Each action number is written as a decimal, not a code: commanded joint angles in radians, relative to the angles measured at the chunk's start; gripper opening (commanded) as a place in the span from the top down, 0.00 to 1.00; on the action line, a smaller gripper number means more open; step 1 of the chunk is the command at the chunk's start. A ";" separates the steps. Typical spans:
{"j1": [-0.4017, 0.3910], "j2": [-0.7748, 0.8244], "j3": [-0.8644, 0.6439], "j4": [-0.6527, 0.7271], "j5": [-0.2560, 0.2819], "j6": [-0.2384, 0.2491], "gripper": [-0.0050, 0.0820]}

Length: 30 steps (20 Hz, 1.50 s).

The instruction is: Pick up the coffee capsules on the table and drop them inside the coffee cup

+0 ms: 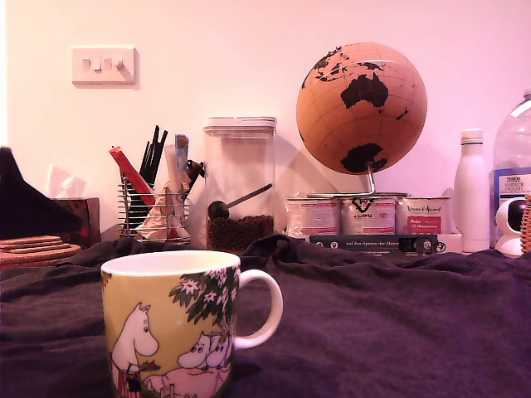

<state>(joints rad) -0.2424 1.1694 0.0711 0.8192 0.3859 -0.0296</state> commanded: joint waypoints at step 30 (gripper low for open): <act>-0.075 0.710 0.257 0.405 0.132 0.064 0.33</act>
<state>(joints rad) -0.3103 1.8671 0.3199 1.2213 0.5144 0.0296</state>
